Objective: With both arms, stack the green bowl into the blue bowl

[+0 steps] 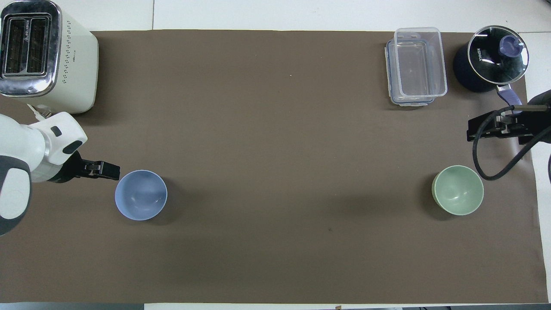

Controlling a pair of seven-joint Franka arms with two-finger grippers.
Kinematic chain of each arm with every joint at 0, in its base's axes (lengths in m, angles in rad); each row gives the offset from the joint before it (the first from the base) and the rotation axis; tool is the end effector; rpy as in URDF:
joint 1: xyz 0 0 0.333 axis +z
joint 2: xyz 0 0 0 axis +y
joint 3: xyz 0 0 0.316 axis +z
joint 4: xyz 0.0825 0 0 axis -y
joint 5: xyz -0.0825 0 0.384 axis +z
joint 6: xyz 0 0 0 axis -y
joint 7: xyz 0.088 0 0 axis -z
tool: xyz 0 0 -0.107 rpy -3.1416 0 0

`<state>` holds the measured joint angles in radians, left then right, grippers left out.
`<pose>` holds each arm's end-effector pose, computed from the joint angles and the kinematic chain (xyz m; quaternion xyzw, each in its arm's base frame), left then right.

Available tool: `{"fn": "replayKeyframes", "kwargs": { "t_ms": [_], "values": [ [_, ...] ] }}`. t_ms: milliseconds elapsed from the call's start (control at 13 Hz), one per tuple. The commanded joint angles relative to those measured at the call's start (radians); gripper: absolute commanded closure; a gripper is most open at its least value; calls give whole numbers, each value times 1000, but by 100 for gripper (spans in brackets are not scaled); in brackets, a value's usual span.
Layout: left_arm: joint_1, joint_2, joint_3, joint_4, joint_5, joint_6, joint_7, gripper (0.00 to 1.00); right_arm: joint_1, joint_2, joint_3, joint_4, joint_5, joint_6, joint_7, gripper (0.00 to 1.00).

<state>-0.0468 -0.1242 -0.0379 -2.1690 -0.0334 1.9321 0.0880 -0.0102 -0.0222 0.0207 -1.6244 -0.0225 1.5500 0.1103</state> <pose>0.4955 -0.0447 0.4387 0.9952 -0.0791 -0.0563 0.0130 0.5442 0.0034 0.6097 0.9984 -0.0498 -0.0254 0.0130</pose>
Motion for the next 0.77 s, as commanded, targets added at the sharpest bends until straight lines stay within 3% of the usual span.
{"fn": "replayKeyframes", "kwargs": {
  "t_ms": [0, 462, 692],
  "values": [
    [-15, -12, 10, -158, 17, 167, 48, 0, -43, -74, 2, -141, 16, 85, 2, 0],
    [-15, 21, 10, -205, 17, 228, 96, 5, -158, -232, -1, -575, 18, 473, -139, 0],
    [-16, 25, 10, -229, 17, 252, 110, 11, -214, -193, -1, -669, 16, 572, -176, 0]
  ]
}}
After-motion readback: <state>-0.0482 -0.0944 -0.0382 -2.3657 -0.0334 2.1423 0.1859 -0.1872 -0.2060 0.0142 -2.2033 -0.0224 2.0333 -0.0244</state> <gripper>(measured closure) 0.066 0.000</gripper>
